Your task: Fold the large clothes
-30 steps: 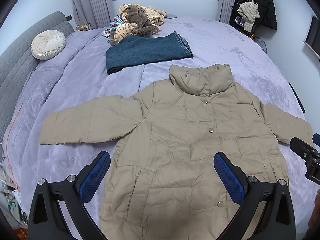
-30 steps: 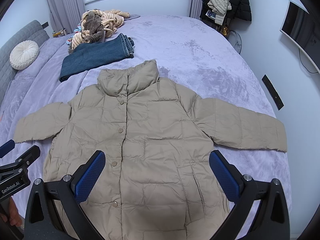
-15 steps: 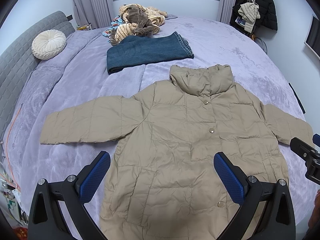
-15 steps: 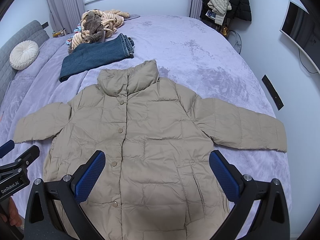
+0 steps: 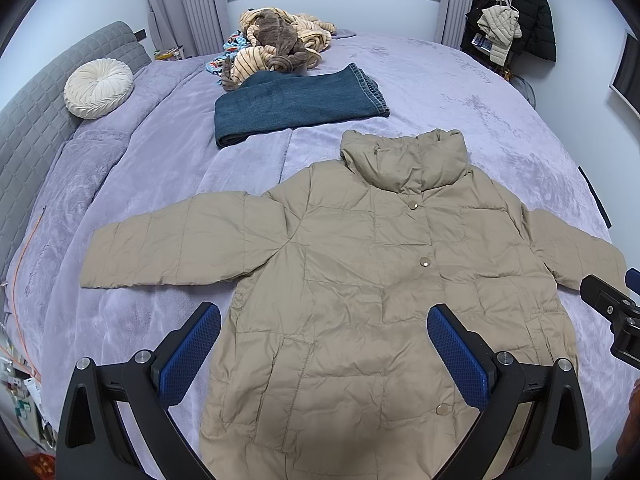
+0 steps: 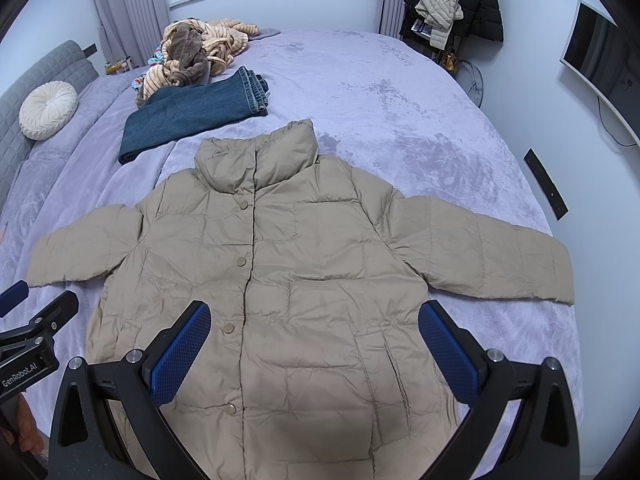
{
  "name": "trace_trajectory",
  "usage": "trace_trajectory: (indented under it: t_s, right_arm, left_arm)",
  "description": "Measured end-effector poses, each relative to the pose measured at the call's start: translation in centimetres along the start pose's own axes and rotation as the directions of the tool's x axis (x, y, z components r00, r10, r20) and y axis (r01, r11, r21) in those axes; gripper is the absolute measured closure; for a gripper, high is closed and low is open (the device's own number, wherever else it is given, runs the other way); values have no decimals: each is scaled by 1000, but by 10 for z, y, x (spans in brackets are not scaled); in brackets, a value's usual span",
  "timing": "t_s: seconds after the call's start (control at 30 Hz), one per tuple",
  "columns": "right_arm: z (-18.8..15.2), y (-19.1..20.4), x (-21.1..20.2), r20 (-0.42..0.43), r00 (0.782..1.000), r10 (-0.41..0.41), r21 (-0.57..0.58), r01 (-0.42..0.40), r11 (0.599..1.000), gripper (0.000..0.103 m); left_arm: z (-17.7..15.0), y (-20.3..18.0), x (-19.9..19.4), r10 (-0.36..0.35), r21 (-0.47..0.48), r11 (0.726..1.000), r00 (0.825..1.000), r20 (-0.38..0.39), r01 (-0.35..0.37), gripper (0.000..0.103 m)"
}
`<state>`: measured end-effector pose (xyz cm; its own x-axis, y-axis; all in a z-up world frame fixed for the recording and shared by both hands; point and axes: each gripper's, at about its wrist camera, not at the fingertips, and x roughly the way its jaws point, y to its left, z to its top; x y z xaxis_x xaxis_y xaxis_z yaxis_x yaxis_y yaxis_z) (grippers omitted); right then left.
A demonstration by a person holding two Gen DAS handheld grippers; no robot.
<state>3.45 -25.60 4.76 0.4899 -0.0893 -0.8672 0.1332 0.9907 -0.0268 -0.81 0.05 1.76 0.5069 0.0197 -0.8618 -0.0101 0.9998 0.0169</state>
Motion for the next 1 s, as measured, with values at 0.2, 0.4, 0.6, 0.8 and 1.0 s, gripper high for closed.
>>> trace_trajectory:
  t_s: [0.2,0.4,0.6,0.8,1.0]
  right_arm:
    - [0,0,0,-2,1000,1,-1,-1,1000,0]
    - [0,0,1,-1,1000,1,-1,-1,1000,0]
    - [0,0,1,-1,1000,1,0,-1,1000,0]
    - [0,1,2,-1,1000,1,-1,-1,1000,0]
    - [1,2,1,-3,1000,6,-3,-6,1000,0]
  left_arm:
    - [0,0,0,0,1,1000,1000,-1,0,0]
    - [0,1,0,0,1,1000,1000,-1,0,0]
    - [0,3,0,2,1,1000,1000,-3,-2,0]
    - [-1,6,1,2,0,1000,1000,-8,-2,0]
    - [-2,9,2,2,-2,1000,1000,-9,-2,0]
